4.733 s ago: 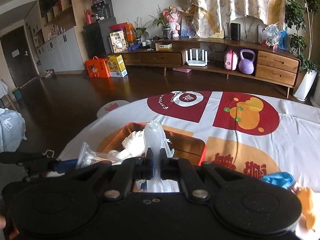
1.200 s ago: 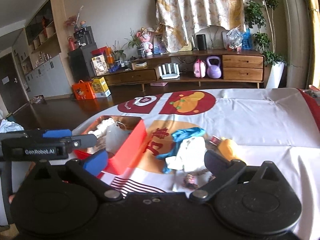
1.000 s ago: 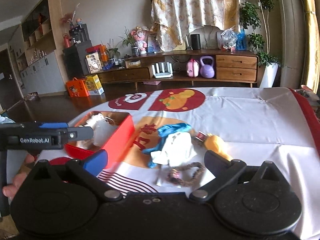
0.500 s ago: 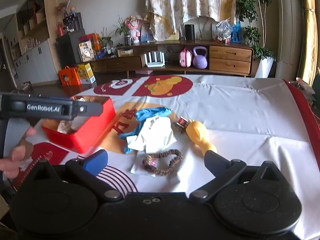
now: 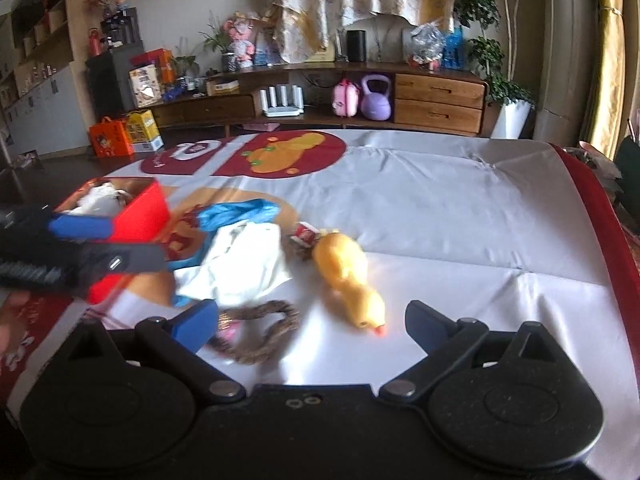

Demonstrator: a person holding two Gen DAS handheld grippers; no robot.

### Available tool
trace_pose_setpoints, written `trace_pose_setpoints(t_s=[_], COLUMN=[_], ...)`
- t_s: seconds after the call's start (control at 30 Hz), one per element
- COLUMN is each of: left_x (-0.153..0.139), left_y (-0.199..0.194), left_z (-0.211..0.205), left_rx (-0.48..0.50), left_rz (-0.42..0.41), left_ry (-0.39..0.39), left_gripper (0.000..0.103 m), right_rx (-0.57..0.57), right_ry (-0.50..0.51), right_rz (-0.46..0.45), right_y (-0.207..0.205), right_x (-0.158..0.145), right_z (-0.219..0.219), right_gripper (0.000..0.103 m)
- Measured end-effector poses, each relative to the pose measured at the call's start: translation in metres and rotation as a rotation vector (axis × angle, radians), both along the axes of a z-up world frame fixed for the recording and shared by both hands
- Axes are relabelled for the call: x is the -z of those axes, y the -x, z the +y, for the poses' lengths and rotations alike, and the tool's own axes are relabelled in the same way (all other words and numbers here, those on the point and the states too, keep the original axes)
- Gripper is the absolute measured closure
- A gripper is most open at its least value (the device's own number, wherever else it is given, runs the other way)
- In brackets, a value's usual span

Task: Organize soft objects
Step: 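Grasp the brown bead bracelet with the left gripper while the right grasps the yellow rubber duck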

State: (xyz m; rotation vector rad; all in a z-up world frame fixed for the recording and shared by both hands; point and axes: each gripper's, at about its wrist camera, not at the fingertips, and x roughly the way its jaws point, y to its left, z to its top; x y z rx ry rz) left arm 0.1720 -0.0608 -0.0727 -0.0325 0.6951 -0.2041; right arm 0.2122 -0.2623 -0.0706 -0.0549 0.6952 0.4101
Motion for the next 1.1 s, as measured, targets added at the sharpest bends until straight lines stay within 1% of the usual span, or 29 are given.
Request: trace_pose_setpoints(t_s=[0.3, 0.53, 0.7, 0.83, 0.87, 0.93, 1.0, 1.1], left_x=[0.026, 0.047, 0.059, 0.065, 0.067, 0.071, 0.074, 0.076], left_y=[-0.004, -0.01, -0.017, -0.021, -0.022, -0.025, -0.027, -0.027], left_z=[-0.026, -0.045, -0.054, -0.063, -0.064, -0.066, -0.066, -0.065], left_rx=[0.094, 0.164, 0.188, 0.216, 0.219, 0.218, 0.211, 0.21], left_rz=[0.037, 0.07, 0.084, 0.072, 0.072, 0.085, 0.092, 0.091], left_ry=[-0.002, -0.011, -0.032, -0.084, -0.089, -0.101, -0.11, -0.116], left_gripper=[0.014, 0.015, 0.015, 0.015, 0.018, 0.024, 0.034, 0.035], right_rx=[0.002, -0.023, -0.027, -0.035, -0.036, -0.034, -0.032, -0.024], right_ry=[0.021, 0.044, 0.059, 0.064, 0.065, 0.067, 0.071, 0.075], right_rz=[0.042, 0.075, 0.089, 0.103, 0.106, 0.112, 0.116, 0.119], right_y=[-0.045, -0.065, -0.076, -0.082, -0.083, -0.085, -0.088, -0.09], right_x=[0.02, 0.034, 0.042, 0.048, 0.049, 0.051, 0.054, 0.057], right_z=[0.006, 0.017, 0.021, 0.024, 0.024, 0.025, 0.027, 0.028], right_gripper=[0.01, 0.019, 0.026, 0.031, 0.032, 0.038, 0.042, 0.045])
